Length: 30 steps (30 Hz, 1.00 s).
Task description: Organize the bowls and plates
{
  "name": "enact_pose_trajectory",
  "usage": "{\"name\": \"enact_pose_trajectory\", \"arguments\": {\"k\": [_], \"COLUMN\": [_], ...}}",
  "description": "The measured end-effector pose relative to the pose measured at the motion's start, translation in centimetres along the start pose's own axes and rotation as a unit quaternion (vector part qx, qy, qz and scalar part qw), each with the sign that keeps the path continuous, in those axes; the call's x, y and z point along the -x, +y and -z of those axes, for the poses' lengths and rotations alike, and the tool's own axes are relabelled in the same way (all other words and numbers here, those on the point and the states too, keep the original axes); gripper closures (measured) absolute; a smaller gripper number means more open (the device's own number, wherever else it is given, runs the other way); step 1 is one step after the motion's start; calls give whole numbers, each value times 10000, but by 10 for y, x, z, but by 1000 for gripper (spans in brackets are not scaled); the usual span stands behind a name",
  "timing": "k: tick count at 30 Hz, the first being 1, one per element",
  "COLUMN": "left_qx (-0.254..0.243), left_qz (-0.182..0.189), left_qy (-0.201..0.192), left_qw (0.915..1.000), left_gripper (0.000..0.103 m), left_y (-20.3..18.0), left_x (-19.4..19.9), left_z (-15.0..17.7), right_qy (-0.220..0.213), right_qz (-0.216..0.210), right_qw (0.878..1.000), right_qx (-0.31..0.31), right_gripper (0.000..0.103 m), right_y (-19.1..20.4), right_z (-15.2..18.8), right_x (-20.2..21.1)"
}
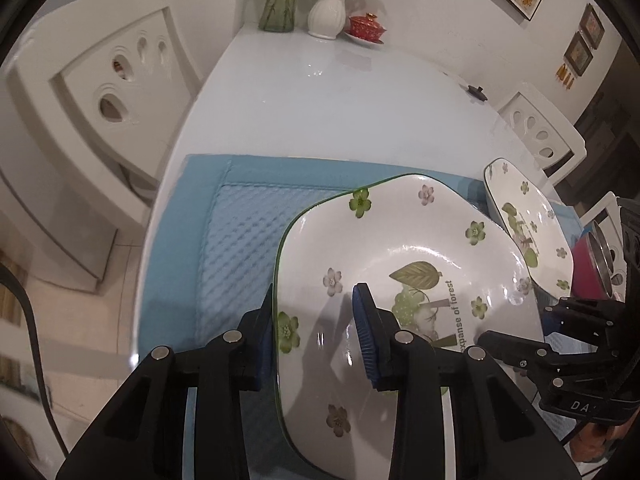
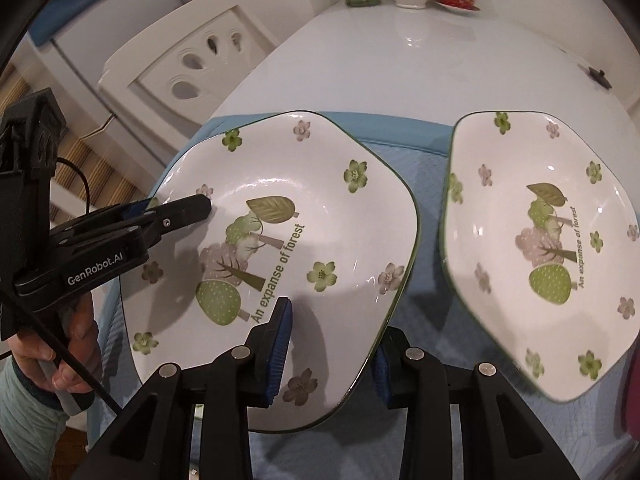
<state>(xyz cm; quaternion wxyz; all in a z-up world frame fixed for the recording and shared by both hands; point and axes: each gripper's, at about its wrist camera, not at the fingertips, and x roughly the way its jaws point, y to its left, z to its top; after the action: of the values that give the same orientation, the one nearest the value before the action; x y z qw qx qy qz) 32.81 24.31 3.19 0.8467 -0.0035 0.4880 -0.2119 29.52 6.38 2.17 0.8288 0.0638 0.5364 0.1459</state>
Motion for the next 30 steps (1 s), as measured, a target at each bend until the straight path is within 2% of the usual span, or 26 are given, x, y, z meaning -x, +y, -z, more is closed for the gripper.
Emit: {"name": "enact_pose_trajectory", "arguments": {"k": [8,13,20,26,30], "left_qx": [247,180,114,-1,64], "left_qz": [-81,-105,-81,-78,-17], "left_qy": [-305,-469,-509,-395,-299], "left_qw": [9992,9987,9986,9992,9995], "left_gripper": [72,72,72,72,72], "left_y": [-3,-18,-42,-63,-72], "left_x": [51,88,128,147,153], "left_z": [14,30,62,95,117], "right_qy": [72,19,86,54,193], "right_qz": [-151,-225,-273,-255,-280], "right_qw": [9998,9997,9995,9995,9990], "right_qx": [75,6,-149,-184,-298], "right_gripper": [68,68,68,68,68], "right_y": [24,35,41,43,41], "right_z": [13,29,67,107,137], "right_x": [37,67,105,130,137]}}
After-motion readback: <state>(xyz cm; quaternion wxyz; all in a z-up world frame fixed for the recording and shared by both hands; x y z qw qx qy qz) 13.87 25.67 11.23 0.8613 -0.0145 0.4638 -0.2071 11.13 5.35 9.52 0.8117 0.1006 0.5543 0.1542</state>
